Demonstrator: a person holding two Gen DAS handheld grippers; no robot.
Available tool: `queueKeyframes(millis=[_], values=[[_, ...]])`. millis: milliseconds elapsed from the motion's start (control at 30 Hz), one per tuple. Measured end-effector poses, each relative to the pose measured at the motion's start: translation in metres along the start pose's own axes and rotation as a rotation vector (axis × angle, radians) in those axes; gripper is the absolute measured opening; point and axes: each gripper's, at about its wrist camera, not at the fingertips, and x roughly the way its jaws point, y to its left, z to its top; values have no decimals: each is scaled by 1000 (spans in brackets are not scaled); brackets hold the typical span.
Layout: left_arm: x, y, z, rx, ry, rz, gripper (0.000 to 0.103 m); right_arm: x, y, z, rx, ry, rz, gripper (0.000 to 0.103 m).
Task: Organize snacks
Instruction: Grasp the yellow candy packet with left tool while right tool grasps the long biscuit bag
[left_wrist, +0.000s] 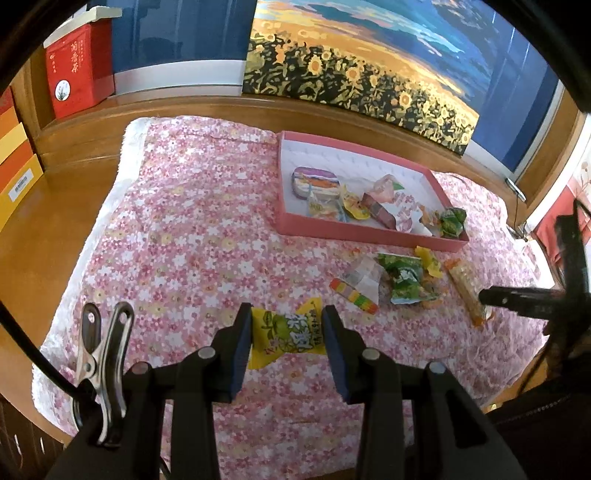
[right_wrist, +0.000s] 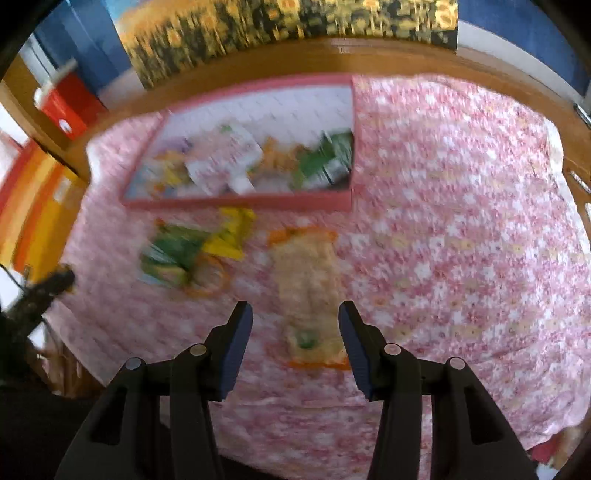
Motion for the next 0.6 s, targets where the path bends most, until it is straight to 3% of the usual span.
queueKeyframes(millis=[233, 333, 600], values=[[-4, 5, -5, -18, -1, 16, 39, 10, -13, 2, 35, 5, -7, 51], [-4, 8, -6, -32, -1, 18, 39, 16, -9, 0, 11, 22, 3, 42], [2, 4, -1, -15, 3, -6, 39, -5, -7, -8, -17, -67, 62, 38]])
